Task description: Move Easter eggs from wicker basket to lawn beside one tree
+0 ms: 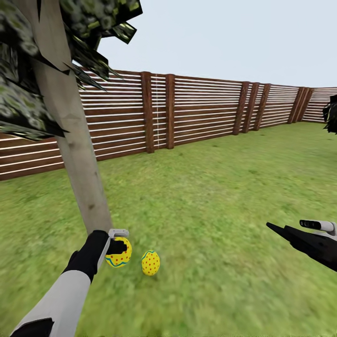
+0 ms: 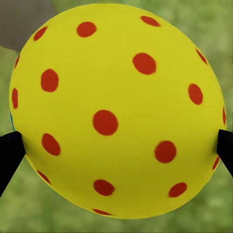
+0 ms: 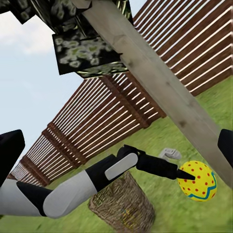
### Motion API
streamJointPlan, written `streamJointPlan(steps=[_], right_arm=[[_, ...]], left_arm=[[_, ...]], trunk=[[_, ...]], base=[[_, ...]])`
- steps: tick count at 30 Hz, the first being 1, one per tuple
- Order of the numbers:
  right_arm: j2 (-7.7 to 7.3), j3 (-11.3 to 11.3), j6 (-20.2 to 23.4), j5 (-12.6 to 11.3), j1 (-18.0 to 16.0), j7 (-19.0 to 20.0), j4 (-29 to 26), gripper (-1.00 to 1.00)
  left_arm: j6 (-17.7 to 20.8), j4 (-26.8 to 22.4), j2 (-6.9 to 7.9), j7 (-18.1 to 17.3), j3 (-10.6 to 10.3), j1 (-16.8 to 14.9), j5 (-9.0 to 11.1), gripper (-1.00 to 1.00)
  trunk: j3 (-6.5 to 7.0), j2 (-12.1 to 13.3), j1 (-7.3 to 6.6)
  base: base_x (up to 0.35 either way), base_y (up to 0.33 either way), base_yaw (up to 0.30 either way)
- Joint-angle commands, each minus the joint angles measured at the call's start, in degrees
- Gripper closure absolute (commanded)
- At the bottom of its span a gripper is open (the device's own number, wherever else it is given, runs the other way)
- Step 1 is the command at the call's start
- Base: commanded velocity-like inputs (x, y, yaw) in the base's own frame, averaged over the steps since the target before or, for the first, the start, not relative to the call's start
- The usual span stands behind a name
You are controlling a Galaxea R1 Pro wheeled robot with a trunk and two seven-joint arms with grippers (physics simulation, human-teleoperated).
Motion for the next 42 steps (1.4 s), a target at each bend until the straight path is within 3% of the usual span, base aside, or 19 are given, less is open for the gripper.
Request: streamJointPlan(steps=[1,26,34,42], right_arm=[[0.00,0.0,0.4,-0.1,0.0,0.1,0.0,-1.00],[0.16,-0.3,0.4,0.1,0.0,2.2,0.6,-1.00],[-0.22,-0.1,0.4,1.1,0.0,1.4,0.3,-1.00],[-0.68,0.2,0.4,3.8,0.0,1.2,0.0,-1.00]], left_arm=[[0.2,-0.1,-0.08,-0.6,0.3,0.0,-0.6,1.00],[-3.3,-0.1,-0.04,-0.6,0.1,0.0,-0.7,1.00],[-3.3,-0.1,-0.02,-0.5,0.1,0.0,-0.7,1.00],[-3.3,-0.1,-0.07,-0.5,0.1,0.0,-0.7,1.00]], trunk=[[-0.29,0.0,0.01],[-5.82,-0.4,0.65],[-7.60,-0.5,0.86],[-9.37,-0.6,1.07]], base=[[0.000,0.000,0.000],[0.000,0.000,0.000],[0.000,0.000,0.000],[0.000,0.000,0.000]])
